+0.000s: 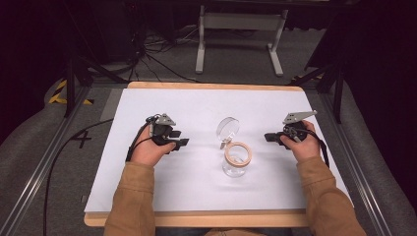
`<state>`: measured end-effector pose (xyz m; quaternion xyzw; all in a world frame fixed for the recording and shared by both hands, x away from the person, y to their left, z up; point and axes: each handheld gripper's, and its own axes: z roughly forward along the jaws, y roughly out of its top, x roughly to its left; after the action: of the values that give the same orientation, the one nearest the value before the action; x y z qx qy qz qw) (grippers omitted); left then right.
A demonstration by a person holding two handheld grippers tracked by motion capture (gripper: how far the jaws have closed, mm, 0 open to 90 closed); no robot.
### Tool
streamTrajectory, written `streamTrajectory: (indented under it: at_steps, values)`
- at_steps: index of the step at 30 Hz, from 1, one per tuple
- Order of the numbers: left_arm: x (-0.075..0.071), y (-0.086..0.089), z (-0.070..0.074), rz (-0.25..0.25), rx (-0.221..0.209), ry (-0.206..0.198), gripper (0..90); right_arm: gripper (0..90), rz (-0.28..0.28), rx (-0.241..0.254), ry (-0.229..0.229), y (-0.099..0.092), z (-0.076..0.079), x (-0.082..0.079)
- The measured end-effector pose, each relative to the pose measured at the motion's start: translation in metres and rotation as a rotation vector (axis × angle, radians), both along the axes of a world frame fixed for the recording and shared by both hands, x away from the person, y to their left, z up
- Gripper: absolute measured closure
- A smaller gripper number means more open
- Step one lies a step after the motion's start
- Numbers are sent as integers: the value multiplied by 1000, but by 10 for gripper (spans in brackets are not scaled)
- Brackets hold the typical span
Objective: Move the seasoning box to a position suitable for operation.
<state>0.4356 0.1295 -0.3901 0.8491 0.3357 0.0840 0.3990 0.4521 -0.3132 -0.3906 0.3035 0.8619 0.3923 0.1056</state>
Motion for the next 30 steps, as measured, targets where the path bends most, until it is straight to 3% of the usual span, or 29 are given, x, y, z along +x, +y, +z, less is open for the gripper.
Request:
streamTrajectory:
  at_steps: [13,16,24,30]
  values:
    - [-19,-10,23,-44,-25,-42,470,900,111,-14,-24,22,14,-16]
    - [-20,-10,24,-43,-39,-39,459,900,119,-11,-21,24,14,-17]
    - [-21,-11,25,-40,-29,-30,452,899,127,-8,-19,26,14,-18]
    - [-23,-13,27,-45,-32,-39,452,899,163,-27,-4,34,10,-20]
